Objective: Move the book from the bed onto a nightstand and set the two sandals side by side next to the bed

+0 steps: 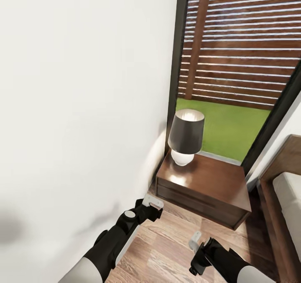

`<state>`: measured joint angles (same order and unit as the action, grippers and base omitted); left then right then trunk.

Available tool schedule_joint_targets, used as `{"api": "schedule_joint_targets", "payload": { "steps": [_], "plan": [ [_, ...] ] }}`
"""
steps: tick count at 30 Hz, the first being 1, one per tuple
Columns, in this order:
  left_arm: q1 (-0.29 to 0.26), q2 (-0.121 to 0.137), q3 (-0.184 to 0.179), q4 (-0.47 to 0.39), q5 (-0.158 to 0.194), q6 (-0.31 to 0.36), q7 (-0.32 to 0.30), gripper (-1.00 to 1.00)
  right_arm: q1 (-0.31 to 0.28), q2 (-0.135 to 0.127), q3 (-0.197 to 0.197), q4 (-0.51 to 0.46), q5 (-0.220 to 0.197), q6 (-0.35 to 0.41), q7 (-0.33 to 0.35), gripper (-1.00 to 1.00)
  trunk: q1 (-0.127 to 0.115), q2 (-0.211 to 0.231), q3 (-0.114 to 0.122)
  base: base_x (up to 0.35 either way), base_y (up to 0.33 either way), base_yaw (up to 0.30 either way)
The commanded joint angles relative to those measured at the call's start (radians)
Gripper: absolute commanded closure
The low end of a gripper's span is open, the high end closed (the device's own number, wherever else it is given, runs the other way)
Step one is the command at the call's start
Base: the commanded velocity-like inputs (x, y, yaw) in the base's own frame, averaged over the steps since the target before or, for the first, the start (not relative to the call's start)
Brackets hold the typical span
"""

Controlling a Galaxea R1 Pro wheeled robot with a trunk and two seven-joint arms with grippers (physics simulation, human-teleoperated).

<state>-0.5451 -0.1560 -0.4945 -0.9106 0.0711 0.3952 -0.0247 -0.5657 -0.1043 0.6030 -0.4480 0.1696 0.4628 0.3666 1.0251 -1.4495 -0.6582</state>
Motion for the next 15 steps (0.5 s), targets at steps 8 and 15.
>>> {"api": "schedule_joint_targets", "payload": {
  "steps": [8,15],
  "plan": [
    [-0.002,0.002,-0.001,-0.002,0.016,-0.005,0.003,-1.0,0.0,0.003,0.003,0.0,0.025,0.003,0.006,-1.0,0.0,-0.001,-0.014,0.0,0.0,0.0],
    [-0.003,0.002,-0.001,-0.003,0.014,-0.024,0.007,-1.0,0.0,0.004,0.003,0.001,0.028,0.003,0.006,-1.0,0.0,-0.001,-0.026,0.0,0.0,0.0]
  ]
}}
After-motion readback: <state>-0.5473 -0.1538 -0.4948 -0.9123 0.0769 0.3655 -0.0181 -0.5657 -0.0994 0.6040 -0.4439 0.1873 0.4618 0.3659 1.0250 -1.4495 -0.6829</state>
